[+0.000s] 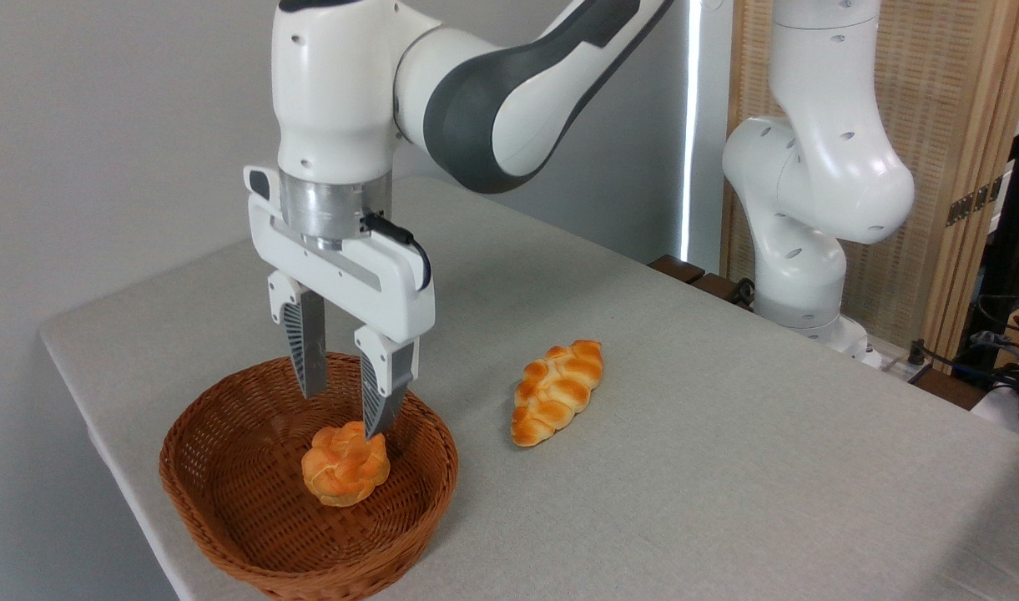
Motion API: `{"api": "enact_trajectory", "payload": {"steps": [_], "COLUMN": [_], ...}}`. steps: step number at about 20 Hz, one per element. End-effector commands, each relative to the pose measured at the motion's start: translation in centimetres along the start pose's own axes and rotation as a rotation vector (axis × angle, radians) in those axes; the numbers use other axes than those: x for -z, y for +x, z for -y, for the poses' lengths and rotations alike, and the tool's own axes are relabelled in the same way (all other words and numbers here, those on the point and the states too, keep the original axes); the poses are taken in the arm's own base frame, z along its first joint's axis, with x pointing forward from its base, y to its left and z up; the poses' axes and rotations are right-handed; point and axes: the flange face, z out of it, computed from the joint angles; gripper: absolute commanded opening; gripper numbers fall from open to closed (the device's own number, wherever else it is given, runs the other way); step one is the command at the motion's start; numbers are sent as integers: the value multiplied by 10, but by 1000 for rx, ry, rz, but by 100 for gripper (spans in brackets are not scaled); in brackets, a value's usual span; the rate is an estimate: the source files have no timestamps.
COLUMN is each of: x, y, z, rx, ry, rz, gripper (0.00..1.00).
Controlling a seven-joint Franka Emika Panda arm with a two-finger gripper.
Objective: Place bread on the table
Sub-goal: 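Lower the open gripper into the wicker basket around the round bun, then close the gripper on the round bun inside the basket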
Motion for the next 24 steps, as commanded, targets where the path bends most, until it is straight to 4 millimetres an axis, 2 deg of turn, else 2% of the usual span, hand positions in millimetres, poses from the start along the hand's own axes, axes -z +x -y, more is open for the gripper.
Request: {"api": "enact_trajectory", "payload": {"steps": [1, 5, 9, 14, 17, 19, 21, 24], "x": [-9, -19, -42, -48, -68, -71, -71, -70], "y": [-2, -3, -8, -8, -1, -3, -3, -3], "z": [2, 3, -6, -6, -18, -19, -18, -18], "rx": [-13, -11, -28, -46, -70, -69, -69, -70], "ry": [17, 36, 31, 46, 51, 52, 52, 53], "rz": [7, -17, 7, 23, 8, 7, 7, 6], "gripper": [100, 100, 100, 100, 100, 99, 73, 63]}}
